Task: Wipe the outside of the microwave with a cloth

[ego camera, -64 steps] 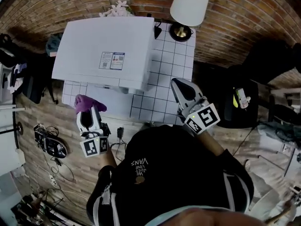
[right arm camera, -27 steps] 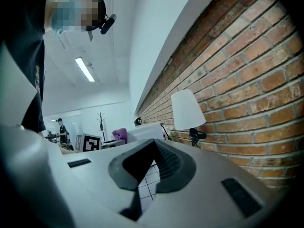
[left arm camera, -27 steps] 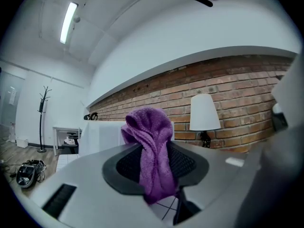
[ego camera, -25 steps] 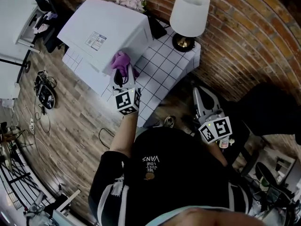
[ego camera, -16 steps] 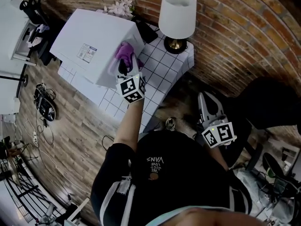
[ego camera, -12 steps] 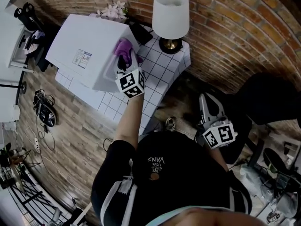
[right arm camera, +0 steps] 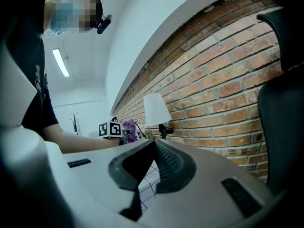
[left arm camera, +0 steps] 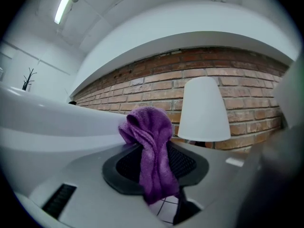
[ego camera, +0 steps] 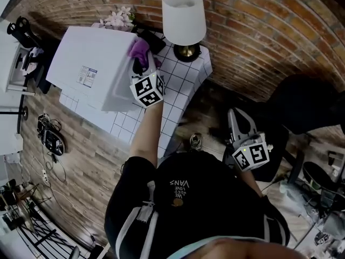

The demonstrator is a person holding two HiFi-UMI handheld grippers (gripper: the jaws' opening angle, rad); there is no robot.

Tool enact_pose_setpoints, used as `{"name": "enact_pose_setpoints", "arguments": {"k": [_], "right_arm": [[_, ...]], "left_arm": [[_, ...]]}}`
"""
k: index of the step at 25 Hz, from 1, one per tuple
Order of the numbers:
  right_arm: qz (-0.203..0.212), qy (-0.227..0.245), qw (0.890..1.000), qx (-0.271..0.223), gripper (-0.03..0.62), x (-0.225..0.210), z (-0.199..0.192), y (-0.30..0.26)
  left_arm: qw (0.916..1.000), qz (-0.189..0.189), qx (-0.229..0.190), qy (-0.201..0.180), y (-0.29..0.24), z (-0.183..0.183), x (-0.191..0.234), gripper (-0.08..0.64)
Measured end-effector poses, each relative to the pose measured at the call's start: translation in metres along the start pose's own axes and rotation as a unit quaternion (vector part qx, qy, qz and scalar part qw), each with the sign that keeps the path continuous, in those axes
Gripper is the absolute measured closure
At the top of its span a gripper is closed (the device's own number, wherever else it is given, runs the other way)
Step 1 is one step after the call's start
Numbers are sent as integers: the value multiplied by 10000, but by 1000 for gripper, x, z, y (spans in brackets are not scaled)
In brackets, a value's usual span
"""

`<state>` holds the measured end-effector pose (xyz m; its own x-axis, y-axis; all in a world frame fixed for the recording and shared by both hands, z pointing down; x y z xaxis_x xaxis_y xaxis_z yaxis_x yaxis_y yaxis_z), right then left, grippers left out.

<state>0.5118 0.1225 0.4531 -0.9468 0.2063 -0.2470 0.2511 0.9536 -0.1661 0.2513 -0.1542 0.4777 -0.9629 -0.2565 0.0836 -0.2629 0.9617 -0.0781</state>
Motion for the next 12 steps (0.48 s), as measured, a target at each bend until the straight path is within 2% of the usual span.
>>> {"name": "enact_pose_setpoints", "arguments": {"k": [4,12], "right_arm": [[170,20,9999,10,594,7,0,-7],[895,122,9958,112,594,35,-7,-30]], "left_arm": [[9998,-138,-133,-26,28,0,-1,417],[9999,128,-3,64,121,-23,24,417]]}}
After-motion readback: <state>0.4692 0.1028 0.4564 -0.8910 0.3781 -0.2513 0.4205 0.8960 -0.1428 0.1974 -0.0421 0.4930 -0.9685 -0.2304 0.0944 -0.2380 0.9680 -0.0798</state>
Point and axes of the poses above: the fingertips, and each gripper's own axes: y backward along the fingers, x to its left, z out of its top, the point moved 5 cm from there along y, backward along the fingers, and after that the axes turned 2 degrees about x, right-handed, at the moved point
